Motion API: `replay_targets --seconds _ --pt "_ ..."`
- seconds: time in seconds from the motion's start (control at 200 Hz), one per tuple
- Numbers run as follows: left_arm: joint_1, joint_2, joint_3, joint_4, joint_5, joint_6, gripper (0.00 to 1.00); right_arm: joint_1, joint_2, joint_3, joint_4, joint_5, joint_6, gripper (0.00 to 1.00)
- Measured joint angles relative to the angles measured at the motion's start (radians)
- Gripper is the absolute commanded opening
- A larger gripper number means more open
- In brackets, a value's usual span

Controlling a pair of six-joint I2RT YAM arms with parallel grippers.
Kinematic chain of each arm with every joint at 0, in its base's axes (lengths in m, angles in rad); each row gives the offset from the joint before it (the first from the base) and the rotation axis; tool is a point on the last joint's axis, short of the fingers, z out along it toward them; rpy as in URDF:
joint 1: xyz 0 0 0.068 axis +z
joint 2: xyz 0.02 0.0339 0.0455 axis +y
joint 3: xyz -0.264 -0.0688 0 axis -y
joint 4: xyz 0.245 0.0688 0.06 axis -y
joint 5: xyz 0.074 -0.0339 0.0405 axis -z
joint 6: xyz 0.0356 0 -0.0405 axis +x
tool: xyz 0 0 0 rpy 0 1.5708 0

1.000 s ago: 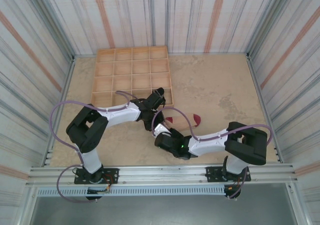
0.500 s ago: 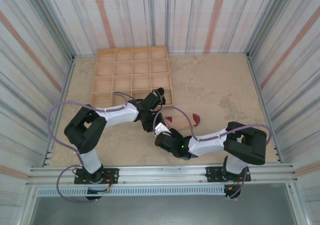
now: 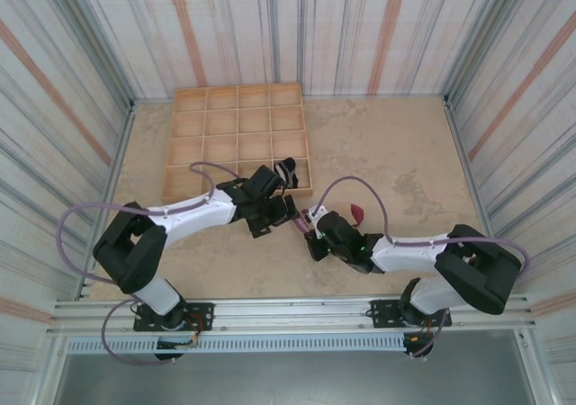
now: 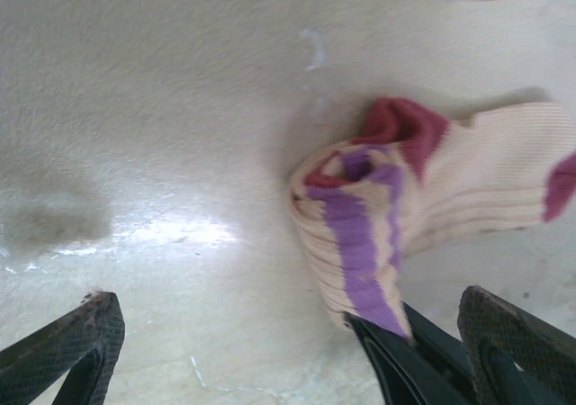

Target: Roll the socks

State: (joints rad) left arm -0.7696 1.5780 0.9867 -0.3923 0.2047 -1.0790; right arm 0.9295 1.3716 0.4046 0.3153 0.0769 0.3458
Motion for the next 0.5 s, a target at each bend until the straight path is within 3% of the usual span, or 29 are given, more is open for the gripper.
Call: replay_targets --seconds 0.286,0.501 --pt "-0.019 -0.101 -0.039 0.025 -0.086 0.021 0.98 -0.163 -0.002 -0.091 0.162 -0.251 0.164 0.0" --pt "-0.029 -0.106 -0.06 0.042 -0.104 0.02 0.9 -0.263 0.013 -0.146 0.265 -0.394 0.285 0.0"
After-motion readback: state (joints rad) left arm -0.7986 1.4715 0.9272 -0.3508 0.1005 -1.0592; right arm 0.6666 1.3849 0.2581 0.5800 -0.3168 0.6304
